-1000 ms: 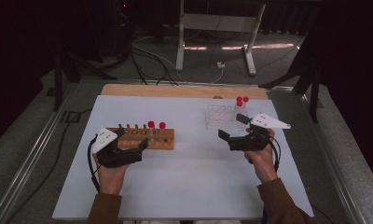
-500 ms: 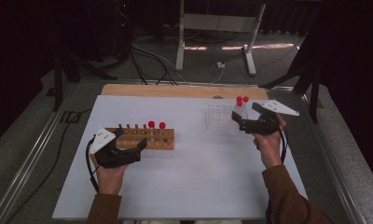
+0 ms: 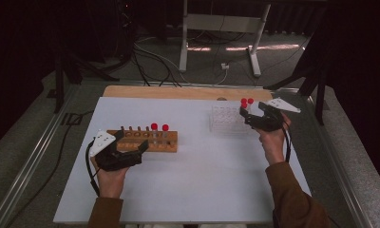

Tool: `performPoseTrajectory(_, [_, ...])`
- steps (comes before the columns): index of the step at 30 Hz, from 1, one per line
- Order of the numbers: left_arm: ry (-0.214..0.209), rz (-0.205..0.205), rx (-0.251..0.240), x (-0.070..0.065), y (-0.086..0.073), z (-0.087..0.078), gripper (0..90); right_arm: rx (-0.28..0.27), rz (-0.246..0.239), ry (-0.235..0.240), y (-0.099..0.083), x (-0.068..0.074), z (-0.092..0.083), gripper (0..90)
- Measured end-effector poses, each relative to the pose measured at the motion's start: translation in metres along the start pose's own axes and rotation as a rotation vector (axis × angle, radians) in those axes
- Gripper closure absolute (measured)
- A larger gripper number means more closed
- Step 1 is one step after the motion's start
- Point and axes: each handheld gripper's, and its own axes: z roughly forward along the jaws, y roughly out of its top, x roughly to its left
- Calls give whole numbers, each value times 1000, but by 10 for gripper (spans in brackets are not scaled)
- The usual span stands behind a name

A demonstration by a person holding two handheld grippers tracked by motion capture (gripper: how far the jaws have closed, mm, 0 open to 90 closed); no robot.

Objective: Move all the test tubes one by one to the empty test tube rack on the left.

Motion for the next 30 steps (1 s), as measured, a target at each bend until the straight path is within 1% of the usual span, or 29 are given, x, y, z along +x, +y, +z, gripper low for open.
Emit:
performPoseTrajectory(4, [-1,-7,-4,0,0,0,6,17,7,-31,-6,-1,13,225])
performPoseTrajectory(7, [-4,-14,-6,1,0,-1,7,34,1,-52,-10,-2,22,299])
performPoseTrajectory(11, [-5,-21,-7,2,-1,-1,6,56,5,-84,-17,-3,33,409])
performPoseTrajectory(15, [-9,-20,-4,2,-1,-1,6,71,12,-110,-21,-5,42,491])
performPoseTrajectory(20, [-12,-21,-4,1,-1,-1,6,81,12,-135,-26,-4,50,604])
performPoseTrajectory(27, [-14,-34,-5,2,-1,-1,7,107,2,-160,-30,-1,55,719])
performPoseTrajectory(30, [-15,-33,-2,2,-1,0,6,101,-6,-168,-29,1,56,739])
